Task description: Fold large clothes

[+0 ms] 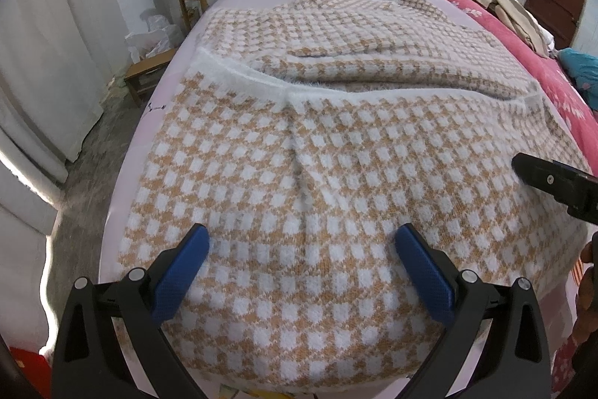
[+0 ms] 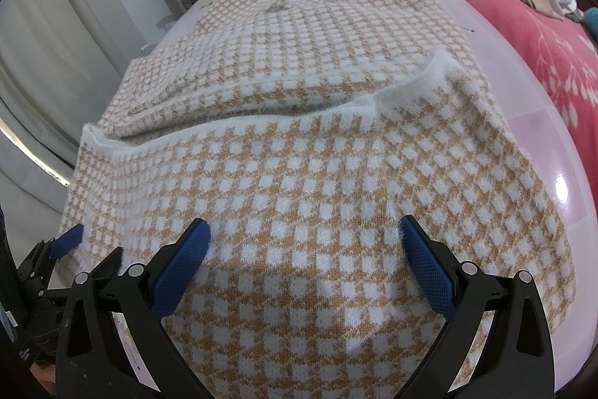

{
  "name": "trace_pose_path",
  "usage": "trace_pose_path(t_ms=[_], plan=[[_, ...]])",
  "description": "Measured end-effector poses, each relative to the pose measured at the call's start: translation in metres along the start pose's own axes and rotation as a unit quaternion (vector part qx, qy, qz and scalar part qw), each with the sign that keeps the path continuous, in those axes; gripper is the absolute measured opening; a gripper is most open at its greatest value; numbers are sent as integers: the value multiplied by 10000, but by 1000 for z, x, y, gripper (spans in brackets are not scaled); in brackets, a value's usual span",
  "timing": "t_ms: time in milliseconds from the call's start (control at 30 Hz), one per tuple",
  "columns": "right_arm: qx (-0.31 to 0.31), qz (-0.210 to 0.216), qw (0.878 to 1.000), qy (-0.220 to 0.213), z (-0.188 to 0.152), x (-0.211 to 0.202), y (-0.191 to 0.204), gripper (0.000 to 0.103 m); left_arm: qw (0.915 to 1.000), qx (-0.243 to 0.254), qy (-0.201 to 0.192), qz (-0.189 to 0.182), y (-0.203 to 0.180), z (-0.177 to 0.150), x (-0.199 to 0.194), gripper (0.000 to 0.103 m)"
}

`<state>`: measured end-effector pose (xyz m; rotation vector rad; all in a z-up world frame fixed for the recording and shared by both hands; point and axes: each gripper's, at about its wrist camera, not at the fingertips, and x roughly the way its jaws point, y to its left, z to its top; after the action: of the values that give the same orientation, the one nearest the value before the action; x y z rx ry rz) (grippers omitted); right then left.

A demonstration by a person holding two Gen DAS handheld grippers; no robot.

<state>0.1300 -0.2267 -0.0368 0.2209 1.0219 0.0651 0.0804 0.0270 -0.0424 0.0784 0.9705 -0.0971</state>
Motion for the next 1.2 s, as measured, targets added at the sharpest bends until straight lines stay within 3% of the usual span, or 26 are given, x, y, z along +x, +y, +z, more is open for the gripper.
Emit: trace_pose_path(t_ms=[267, 400, 567, 700, 867, 1000, 1200], plan=[[-8, 16, 10000, 87, 2, 0, -1, 95, 9991, 285, -86, -285, 5, 5, -8, 98], [-49, 25, 9997, 222, 8, 2, -1, 95, 9972, 370, -439, -472, 9, 16, -28, 98], [-87, 174, 9985, 518, 24, 2, -2, 95, 9938, 289, -1004, -379, 22, 63, -48, 98], [-171, 470, 9982, 320, 47, -21, -8, 95, 9883, 111, -1384, -628, 35, 106, -59, 98], [-317, 784, 9962, -209, 113, -47, -23, 95, 9807, 108, -1611, -1101, 36, 181, -45, 98], [-256, 926, 9939, -540, 181, -44, -41, 95, 9792, -137, -1465, -1399, 35, 233, -16, 93], [150, 1396, 9898, -257, 283, 19, -68, 94, 9814, -398, -849, -1677, 16, 319, 65, 80]])
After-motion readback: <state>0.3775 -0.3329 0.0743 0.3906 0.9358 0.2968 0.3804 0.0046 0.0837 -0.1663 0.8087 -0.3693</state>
